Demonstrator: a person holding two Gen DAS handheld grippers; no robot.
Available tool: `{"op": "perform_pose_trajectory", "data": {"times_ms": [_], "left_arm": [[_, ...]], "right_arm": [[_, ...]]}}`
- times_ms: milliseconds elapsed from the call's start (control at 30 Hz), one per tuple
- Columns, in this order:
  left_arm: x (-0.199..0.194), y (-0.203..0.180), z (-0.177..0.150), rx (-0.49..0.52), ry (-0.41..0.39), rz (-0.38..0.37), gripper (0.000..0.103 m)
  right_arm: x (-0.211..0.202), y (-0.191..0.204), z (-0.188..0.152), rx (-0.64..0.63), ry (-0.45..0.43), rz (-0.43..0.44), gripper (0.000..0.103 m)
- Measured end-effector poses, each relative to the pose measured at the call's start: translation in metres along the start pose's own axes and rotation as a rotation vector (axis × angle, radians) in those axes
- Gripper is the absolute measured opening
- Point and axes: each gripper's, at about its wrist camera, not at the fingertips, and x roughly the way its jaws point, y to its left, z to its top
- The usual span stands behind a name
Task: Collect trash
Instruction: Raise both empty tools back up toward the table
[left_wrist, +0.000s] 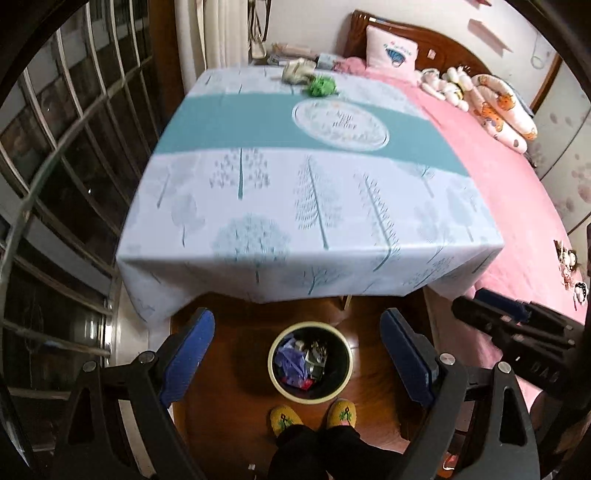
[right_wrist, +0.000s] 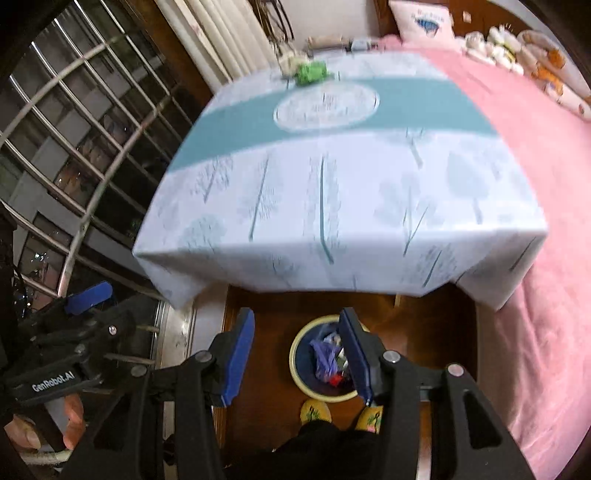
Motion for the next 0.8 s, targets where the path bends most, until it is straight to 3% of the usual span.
{"op": "perform_pose_trajectory", "data": {"times_ms": [400,800], "left_arm": [[-0.038,0.005,0.038,0.022,-0.131,-0.018,0.09],[-0.048,0.004,0.099,0.03,-0.196,0.031,0.09]], "right_arm": [[-0.05,0.023,0.04,-0.072,-0.169,-0.067,0.048],[-0.052,0.04,0.091,-0.182,-0.246,-0.063,0.048]]}}
